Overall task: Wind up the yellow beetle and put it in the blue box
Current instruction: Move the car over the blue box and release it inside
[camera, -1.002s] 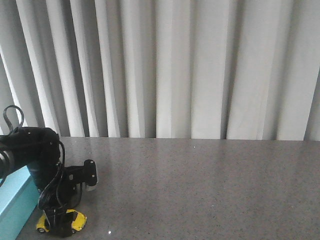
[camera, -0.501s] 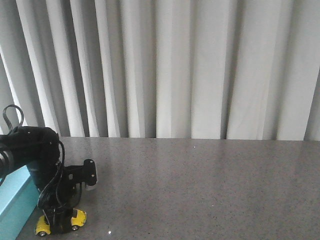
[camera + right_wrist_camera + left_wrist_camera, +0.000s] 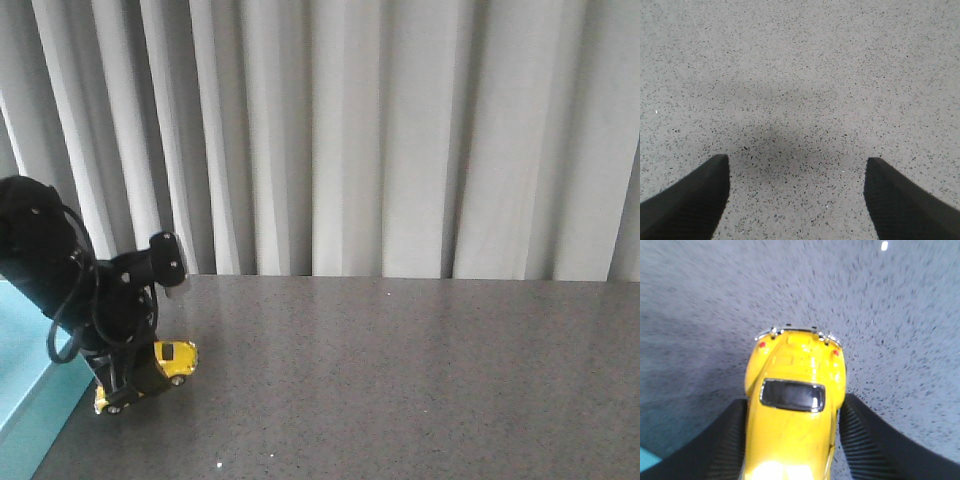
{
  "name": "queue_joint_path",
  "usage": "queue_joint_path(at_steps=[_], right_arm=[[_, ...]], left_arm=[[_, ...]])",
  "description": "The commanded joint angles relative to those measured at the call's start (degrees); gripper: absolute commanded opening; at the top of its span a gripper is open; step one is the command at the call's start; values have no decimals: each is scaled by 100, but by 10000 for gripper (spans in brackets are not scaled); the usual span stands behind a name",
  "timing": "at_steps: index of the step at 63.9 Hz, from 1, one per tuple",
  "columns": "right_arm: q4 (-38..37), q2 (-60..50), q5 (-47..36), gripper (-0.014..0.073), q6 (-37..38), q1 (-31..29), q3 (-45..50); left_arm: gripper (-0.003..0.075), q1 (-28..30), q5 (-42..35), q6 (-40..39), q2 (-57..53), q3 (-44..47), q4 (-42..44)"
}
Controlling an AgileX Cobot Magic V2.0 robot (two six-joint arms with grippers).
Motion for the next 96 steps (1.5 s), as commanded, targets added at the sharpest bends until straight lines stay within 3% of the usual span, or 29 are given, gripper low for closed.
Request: queue_joint_path(at_steps=[1,11,19,36,49,84,96], right_arm=[[-20,-19,-308,542,8,9,-133],[-20,-19,-308,542,8,9,-133],[-20,-19,-308,542,8,9,-133],[-20,-19,-313,542,8,9,-133],[-20,-19,-313,542,8,9,-133],[-20,-19,-313,542,8,9,-133],[-20,-19,-313,542,8,9,-133]], left_arm=[[264,-29,-174,-542,-727,-168,-10],[264,2,-322,-1520,-1249,-168,770],[264,377,-464,-2299,-1432,-168,1201],[264,1763,-556,-3173,-1091,-168,840],[264,2344,-912,-3720,-423,-168,841],[267,2543,-1454,-3864,768,-168,855],[375,2543,-1395,-3859,784,-168,842]])
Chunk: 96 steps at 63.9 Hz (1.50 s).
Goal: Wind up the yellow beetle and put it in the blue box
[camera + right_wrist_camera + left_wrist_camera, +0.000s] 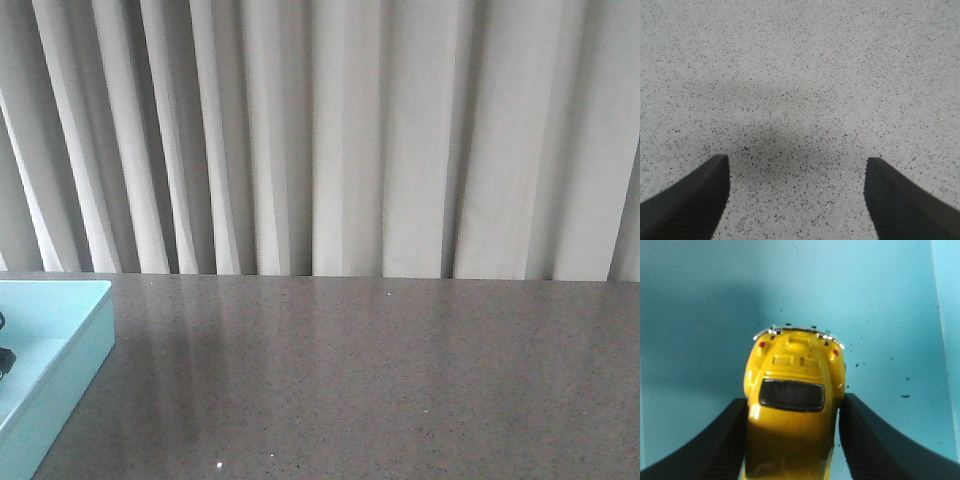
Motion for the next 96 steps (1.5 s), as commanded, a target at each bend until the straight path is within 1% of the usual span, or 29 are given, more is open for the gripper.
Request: queue_joint_path(at_steps=[1,8,15,25,36,40,47,54,58,63,69,73,79,81,91,96], right_arm=[[-21,-19,-313,542,8,9,-133],[-21,-19,-313,542,8,9,-133],[-21,-19,-313,542,8,9,-133],[-21,-19,-313,542,8,9,-133],[-21,-19,-307,542,8,9,-133],[-21,-19,-307,542,8,9,-133],[-21,-19,-307,542,8,9,-133],[-21,-19,-307,542,8,9,-133],[-21,-19,-307,542,8,9,-133],[-21,-19,-307,542,8,9,-133],[-21,-19,-307,542,8,9,-133],[-21,-19,-307,542,8,9,-133],[-21,-19,-307,542,8,9,-133],[-21,-19,-307,542,8,9,-133],[-21,-19,-307,542,8,9,-133],[-21,-19,-307,542,8,9,-133]], left_arm=[[395,1,-197,-47,-344,-168,-123],[494,1,-168,-47,-353,-168,-123],[541,1,-246,-47,-451,-168,-172],[545,1,-248,-47,-762,-168,-286],[545,-49,-121,32,-1259,-168,-871],[545,-150,-70,167,-1460,-168,-933],[545,-472,-23,234,-1859,-168,-912],[545,-943,46,250,-2256,-168,-757],[540,-1291,196,148,-2504,-168,-527],[531,-1716,426,-172,-2723,-168,-11],[521,-2167,526,-564,-3028,-95,615],[514,-2398,488,-917,-3283,135,992],[506,-2620,344,-1314,-3788,842,1294],[504,-2644,196,-1370,-3958,1025,1324],[504,-2638,-840,-1698,-5116,2743,1343],[504,-2638,-1322,-1821,-5653,3455,1334]])
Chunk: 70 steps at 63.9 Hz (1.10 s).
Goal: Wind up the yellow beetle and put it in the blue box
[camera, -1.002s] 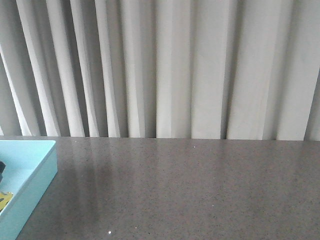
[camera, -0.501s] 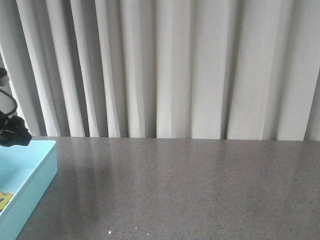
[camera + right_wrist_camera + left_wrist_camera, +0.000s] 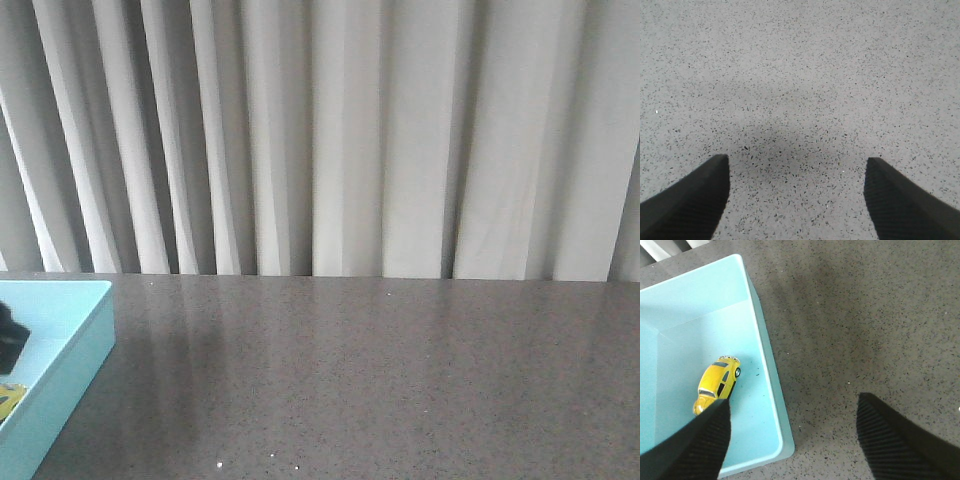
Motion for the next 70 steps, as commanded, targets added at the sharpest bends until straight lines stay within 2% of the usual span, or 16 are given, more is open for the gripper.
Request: queue_joint_path(at_steps=[1,14,29,37,43,52,58,70], right_arm=[[-21,-19,-311,542,8,9,-133],[-21,-19,-323,542,8,9,-133],[-21,-19,-323,542,15,9,-133],[-14,-19,-318,542,30,9,-133],[-9,-19,-299,517,30,9,-133],[1,-19,-278,381,30,9,-133],[1,-19,-278,238,25,9,-133],[-5,-19,-273,-12,25,9,-133]], left_arm=[[504,-40,-956,-282,-776,698,36],[504,-40,-1305,-722,-2125,2334,42],[492,-40,-2062,-1336,-3212,3546,42],[403,-40,-2432,-1472,-3440,3890,42],[281,-40,-2493,-1472,-3454,3983,95],[95,-40,-2509,-1460,-3454,3983,100],[-9,-40,-2503,-1460,-3454,3983,89],[-6,-40,-2497,-1454,-3454,3983,84]])
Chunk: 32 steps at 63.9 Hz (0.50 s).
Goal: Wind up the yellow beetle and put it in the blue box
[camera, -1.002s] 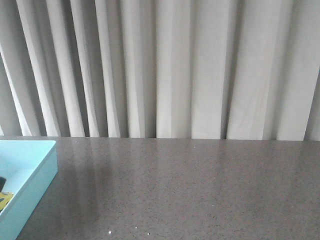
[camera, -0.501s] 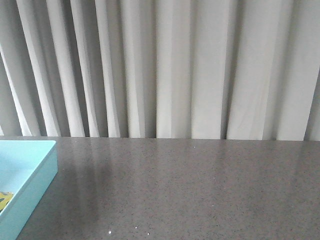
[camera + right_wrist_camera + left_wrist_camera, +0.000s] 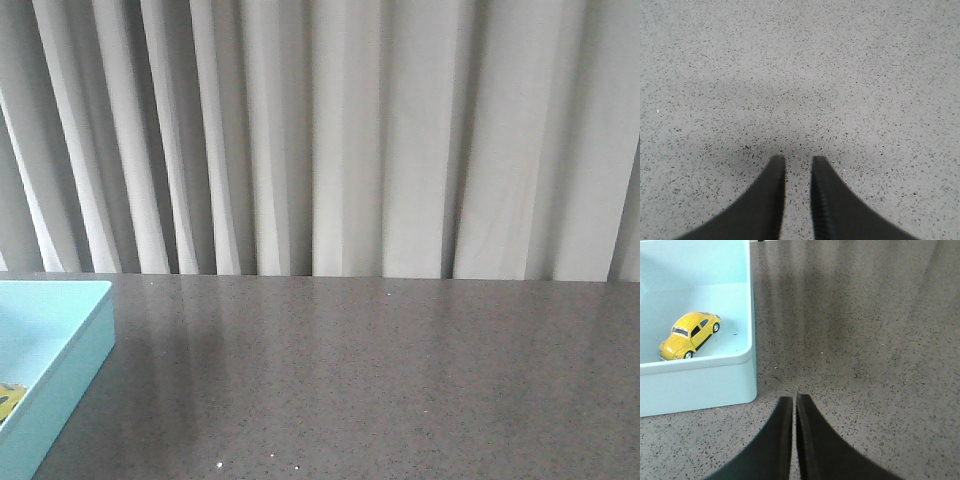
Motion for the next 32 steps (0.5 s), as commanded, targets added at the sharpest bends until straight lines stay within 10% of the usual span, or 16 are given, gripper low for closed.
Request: queue_joint_path(at_steps=[1,32], right_arm=[[-20,-19,-292,-14,10,9,-133],[-42,-19,-297,-7,10,9,-133]], left_arm=[[-6,-40,-411,-53,24,-139,30],[-6,37,-533,-66,-923,519,392]])
